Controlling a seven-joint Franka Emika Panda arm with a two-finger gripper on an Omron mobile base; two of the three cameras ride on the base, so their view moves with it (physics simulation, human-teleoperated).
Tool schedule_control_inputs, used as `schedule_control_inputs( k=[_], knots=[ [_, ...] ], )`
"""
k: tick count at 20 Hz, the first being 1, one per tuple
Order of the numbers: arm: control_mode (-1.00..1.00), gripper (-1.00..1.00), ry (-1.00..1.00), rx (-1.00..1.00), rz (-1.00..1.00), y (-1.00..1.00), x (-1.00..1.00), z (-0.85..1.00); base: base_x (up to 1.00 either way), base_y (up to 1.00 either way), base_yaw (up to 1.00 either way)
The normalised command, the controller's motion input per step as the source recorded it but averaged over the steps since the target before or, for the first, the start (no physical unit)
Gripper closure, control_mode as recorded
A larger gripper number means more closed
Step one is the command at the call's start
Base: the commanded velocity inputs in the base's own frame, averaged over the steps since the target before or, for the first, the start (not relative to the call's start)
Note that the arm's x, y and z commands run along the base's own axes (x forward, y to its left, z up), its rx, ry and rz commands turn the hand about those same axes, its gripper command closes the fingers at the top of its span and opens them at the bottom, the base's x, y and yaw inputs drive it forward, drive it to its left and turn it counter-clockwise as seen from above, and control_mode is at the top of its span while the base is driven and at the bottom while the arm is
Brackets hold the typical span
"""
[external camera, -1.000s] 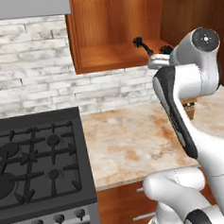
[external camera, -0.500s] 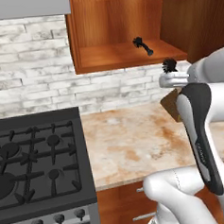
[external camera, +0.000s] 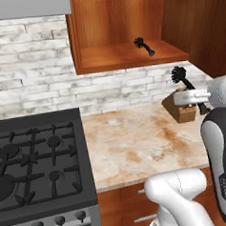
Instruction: Locate and retrieve the dish brush and dish brush from the cabinet. Place them next to the sink.
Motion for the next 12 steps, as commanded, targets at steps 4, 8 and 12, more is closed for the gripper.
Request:
schedule_control_inputs(
  k=[4,8,12],
  knots=[
    [-1.00,1.00,-0.05,-0.06,-0.15,0.19,-0.50,0.01,0.00,0.00,0.00],
    [-1.00,1.00,-0.01,-0.04,-0.14,0.06,-0.48,0.00,0.00,0.00,0.00],
    [-1.00,1.00,0.00,-0.02,-0.09,0.00,-0.46,0.00,0.00,0.00,0.00]
  ],
)
